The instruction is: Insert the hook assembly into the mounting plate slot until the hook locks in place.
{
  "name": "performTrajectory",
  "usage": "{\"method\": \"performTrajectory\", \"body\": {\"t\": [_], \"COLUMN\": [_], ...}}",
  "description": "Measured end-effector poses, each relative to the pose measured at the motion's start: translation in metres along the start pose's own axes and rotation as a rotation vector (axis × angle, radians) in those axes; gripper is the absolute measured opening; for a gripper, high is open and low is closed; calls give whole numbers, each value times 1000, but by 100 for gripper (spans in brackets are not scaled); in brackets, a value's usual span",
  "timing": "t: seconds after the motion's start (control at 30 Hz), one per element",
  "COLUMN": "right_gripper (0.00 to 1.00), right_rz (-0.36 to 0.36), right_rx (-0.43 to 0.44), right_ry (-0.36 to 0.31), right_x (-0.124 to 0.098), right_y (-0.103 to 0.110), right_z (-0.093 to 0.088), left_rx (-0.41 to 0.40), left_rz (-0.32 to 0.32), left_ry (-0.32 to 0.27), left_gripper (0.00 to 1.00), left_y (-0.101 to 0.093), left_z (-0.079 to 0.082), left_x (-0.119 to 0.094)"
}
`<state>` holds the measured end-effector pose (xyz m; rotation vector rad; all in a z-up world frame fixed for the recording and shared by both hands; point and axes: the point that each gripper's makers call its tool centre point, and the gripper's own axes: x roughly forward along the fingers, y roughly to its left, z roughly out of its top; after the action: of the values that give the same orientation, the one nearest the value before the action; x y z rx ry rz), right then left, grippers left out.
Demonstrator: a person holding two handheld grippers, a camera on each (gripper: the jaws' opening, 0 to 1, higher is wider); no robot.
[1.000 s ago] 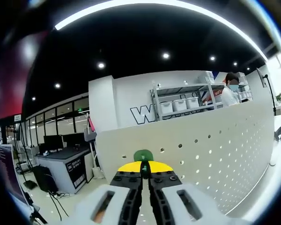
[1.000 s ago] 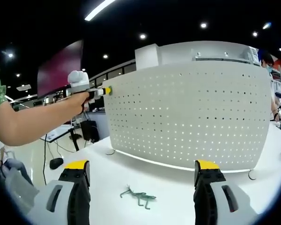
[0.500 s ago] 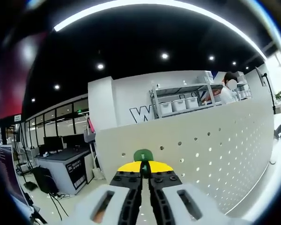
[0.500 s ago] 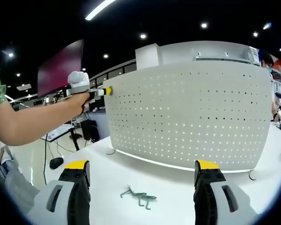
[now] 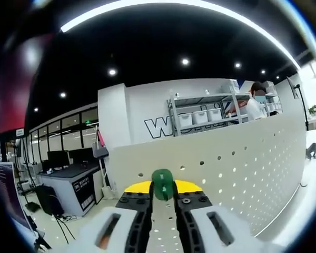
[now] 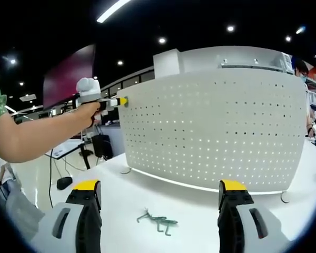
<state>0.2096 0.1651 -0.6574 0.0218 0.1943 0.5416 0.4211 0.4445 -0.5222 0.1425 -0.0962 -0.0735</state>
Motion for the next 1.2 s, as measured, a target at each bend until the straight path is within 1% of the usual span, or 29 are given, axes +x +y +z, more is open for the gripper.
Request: {"method": "performTrajectory", "body": {"t": [0.17,0.5,0.6,0.63,0.7,0.77,0.93,1.03,1.2], "right_gripper": [94,94,94,94,95,95,95,95,95], "right_rz": [3,8,13,14,17,18,18,18,15], "right_rx": [-4,-14,-15,-15,-17,-18,-19,-20,-20], "right_ry": [-3,6,4,3,2,2,-1,0,0], "right_x": [-1,-1,0,0,0,0,-2,-4,-7], "right_y": [1,4,5,6,7,8,10,10,10], "right_z": [2,2,3,3,4,4,4,4,4], "left_rx": [1,-18,-35,-48,-51,-50,-58,-71,-87], "left_rz": [-16,-68,-97,-111,-121,-137,-181,-214,-258], "left_ry": [5,53,65,82,87,94,126,151,187], "left_gripper": [23,43,46,48,52,53,58,61,61], "left_y": [-3,-14,-19,-22,-24,-27,-40,-51,-64], "left_z": [0,-12,-15,-18,-20,-22,-33,-42,-57], "left_x": [-4,-20,-25,-27,-31,-34,-48,-59,-76]}}
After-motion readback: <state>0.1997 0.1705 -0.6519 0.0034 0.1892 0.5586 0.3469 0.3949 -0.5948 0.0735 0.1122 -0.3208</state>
